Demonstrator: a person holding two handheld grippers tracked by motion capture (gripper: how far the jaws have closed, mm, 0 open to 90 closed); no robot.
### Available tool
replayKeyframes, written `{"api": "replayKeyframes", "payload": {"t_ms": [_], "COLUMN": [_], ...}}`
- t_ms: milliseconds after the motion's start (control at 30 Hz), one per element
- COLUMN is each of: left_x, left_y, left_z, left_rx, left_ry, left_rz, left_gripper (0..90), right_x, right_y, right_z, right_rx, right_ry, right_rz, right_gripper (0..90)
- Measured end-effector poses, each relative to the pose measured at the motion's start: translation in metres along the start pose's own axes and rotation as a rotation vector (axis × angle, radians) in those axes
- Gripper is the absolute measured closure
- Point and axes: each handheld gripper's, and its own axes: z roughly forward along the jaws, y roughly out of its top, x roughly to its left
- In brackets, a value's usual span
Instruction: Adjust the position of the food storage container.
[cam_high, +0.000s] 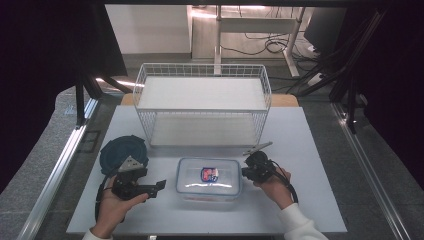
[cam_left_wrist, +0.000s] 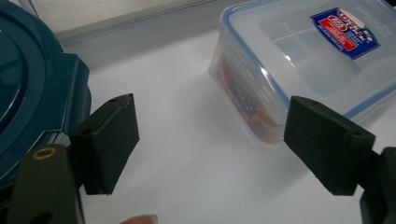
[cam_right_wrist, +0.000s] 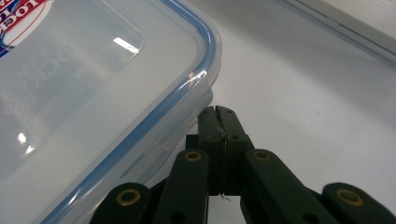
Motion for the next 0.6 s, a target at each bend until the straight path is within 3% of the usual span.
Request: {"api": "replayKeyframes", "payload": {"t_ms": [300,433,467,600], "left_x": [0.000,0.000,0.000,-0.001], "left_y": [0.000,-0.001,0.000,0.000], "left_z": [-0.001,-0.002,-0.002,-0.002], "left_rx": [-0.003,-0.010,-0.012,-0.013], "left_ry": [0.001,0.001,0.001,0.001], "left_rz": [0.001,-0.006,-0.006,-0.006], "left_gripper": [17.7,17.5,17.5,17.5], "right_x": [-0.001,-0.010,-0.014,-0.022], "right_y": [0.002,-0.008,-0.018,-0.037], "right_z": [-0.001,-0.021,-0.036,-0.058], "right_rx": [-0.033,-0.098,-0.132,-0.186], "right_ry": [0.014,-0.002,-0.004,0.001], "right_rz": [0.014,0.041,0.069,0.107], "right_gripper": [89.2,89.2,89.2,89.2]}}
